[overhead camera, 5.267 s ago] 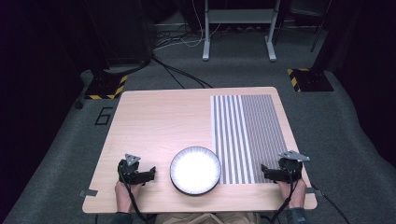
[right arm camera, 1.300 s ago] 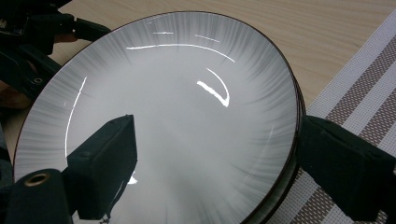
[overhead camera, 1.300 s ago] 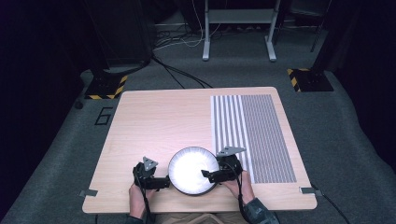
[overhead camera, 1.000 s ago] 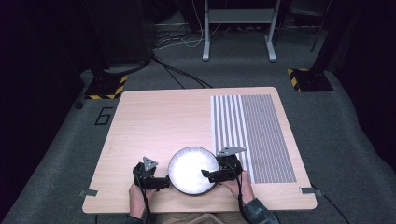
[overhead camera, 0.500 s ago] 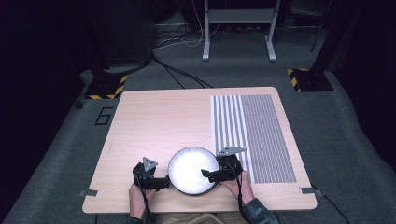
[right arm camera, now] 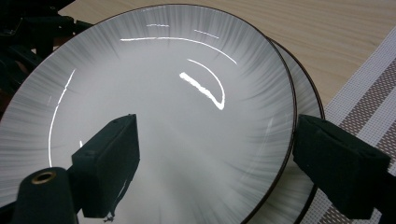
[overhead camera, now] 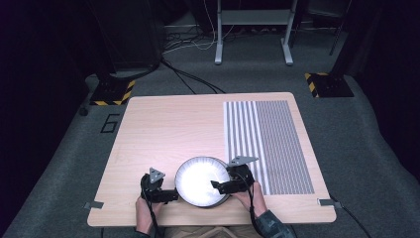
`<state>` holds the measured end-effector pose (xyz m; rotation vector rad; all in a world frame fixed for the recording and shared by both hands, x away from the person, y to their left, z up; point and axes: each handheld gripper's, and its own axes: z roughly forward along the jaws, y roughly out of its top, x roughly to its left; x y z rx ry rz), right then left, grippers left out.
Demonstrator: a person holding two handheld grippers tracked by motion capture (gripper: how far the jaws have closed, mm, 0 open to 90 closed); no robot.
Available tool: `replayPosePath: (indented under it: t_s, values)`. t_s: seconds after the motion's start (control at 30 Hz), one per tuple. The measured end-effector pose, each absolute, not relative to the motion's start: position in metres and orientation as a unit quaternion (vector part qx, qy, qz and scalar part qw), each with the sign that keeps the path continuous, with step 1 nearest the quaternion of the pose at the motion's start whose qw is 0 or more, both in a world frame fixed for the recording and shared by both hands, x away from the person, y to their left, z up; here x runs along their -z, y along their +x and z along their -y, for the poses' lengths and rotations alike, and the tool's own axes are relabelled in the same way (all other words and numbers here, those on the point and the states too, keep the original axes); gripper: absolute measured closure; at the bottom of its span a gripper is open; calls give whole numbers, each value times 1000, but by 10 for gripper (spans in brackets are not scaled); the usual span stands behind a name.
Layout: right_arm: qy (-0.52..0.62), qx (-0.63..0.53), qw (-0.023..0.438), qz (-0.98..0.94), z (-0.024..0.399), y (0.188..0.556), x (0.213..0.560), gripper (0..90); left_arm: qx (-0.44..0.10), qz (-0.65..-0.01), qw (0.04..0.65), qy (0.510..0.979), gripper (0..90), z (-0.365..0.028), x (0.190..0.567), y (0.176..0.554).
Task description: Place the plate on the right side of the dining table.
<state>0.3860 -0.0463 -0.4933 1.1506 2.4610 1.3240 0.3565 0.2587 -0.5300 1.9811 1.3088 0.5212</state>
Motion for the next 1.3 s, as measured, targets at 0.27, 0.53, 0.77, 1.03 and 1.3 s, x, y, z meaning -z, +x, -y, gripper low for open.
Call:
replayPosePath:
  t_s: [0.27, 0.53, 0.77, 1.03, 1.3]
  values:
    - [385, -437, 61, -811, 43, 387, 497, 151, -194, -508, 348, 764, 2, -263, 530, 356]
    - [388, -441, 65, -807, 38, 389, 502, 156, -191, -522, 344, 757, 0, -271, 527, 352]
    - [387, -445, 72, -804, 37, 390, 503, 145, -203, -530, 366, 737, 0, -282, 506, 349]
    - [390, -448, 74, -801, 36, 389, 504, 147, -220, -524, 388, 725, 0, -286, 481, 350]
    - [393, -446, 75, -800, 35, 388, 504, 147, -197, -505, 401, 738, 25, -266, 476, 353]
